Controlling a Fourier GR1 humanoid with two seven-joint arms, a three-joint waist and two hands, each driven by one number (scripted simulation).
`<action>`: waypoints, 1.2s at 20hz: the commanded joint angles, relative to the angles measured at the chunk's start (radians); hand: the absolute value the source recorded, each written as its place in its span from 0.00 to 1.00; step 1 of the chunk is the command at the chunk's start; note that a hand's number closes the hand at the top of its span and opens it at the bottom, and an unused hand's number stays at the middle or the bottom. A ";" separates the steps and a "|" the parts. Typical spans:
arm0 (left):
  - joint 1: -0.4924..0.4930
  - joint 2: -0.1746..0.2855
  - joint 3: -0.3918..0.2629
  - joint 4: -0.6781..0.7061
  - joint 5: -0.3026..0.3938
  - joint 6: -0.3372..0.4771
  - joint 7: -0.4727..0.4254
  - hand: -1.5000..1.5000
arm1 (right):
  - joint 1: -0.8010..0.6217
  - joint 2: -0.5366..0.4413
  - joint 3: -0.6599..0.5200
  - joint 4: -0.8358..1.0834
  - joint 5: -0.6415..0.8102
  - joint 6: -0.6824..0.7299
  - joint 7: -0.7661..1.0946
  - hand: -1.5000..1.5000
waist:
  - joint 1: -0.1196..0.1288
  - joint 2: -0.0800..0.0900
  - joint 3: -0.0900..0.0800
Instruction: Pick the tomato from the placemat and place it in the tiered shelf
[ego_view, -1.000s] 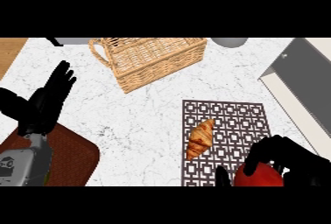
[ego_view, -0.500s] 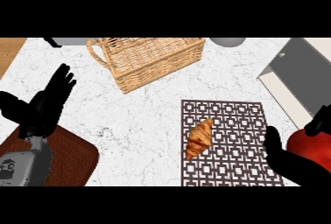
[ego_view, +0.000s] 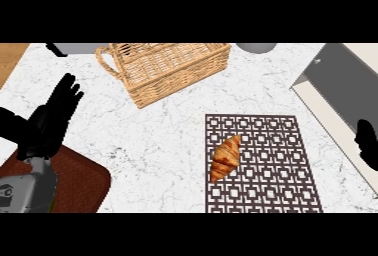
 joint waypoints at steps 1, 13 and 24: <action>0.027 0.022 0.026 -0.021 0.028 -0.021 0.013 0.50 | 0.042 -0.041 -0.245 -0.044 -0.305 0.053 -0.115 1.00 | -0.010 -0.006 0.000; -0.054 -0.008 -0.017 0.004 -0.024 0.005 0.035 0.50 | 0.106 -0.377 -0.587 0.432 -0.598 0.035 -0.416 1.00 | 0.030 0.007 -0.004; -0.068 -0.037 -0.039 0.021 -0.056 0.024 0.023 0.50 | 0.075 -0.483 -0.600 0.744 -0.501 -0.264 -0.574 0.00 | 0.035 0.009 -0.004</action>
